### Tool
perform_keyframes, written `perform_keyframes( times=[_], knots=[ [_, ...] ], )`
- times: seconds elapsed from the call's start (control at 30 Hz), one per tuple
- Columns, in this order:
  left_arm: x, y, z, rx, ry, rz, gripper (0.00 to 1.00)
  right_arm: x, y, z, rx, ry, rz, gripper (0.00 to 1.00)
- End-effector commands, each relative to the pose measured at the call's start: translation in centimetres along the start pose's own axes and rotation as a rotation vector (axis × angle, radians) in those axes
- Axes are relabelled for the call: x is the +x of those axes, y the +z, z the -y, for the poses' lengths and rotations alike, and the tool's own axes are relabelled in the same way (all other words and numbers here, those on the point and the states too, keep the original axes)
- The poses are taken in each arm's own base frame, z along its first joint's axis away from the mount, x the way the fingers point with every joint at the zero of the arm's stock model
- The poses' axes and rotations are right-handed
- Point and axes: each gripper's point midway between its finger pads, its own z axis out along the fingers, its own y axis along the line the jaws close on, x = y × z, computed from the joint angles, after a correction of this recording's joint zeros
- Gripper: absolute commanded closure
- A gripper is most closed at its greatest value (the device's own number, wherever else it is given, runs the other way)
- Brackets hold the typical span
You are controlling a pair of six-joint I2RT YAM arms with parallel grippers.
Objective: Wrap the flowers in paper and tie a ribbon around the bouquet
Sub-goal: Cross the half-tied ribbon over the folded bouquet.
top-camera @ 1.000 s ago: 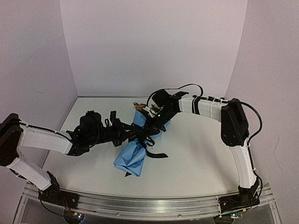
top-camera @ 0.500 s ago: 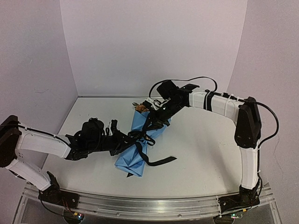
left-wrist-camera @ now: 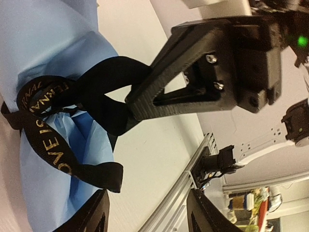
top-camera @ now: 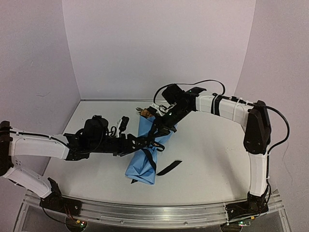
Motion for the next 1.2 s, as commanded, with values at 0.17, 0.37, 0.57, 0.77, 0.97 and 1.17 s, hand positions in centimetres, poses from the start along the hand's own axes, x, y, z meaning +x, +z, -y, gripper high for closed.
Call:
perform_keyframes(
  times=[0.17,0.37,0.57,0.77,0.97,1.17],
  knots=[
    [-3.4,-2.6,3.0,-0.048,0.410,0.098,0.42,-0.5,-2.4,-2.5,-0.024,-0.013,0.044,1.00],
    [-4.0,0.0,0.4,-0.168,0.547,0.050,0.50,-1.4,-2.4,-2.4,-0.014,0.115,0.063,1.00],
    [-4.4,2.2,-1.2,-0.227,0.601,0.026,0.50,-2.5,-1.4,-2.6,-0.054,0.279,0.062,1.00],
    [-6.1,2.2,-1.5,-0.263,0.611,0.091,0.50,-2.5,-1.2,-3.1,-0.094,0.259,0.050,1.00],
    [-6.3,1.0,-1.1,-0.166,0.726,0.101,0.49,-0.5,-1.6,-3.1,-0.131,0.152,0.001,1.00],
    [-5.4,0.0,0.2,-0.041,1.040,0.151,0.55,1.5,-2.0,-3.2,-0.144,0.010,-0.025,1.00]
  ],
)
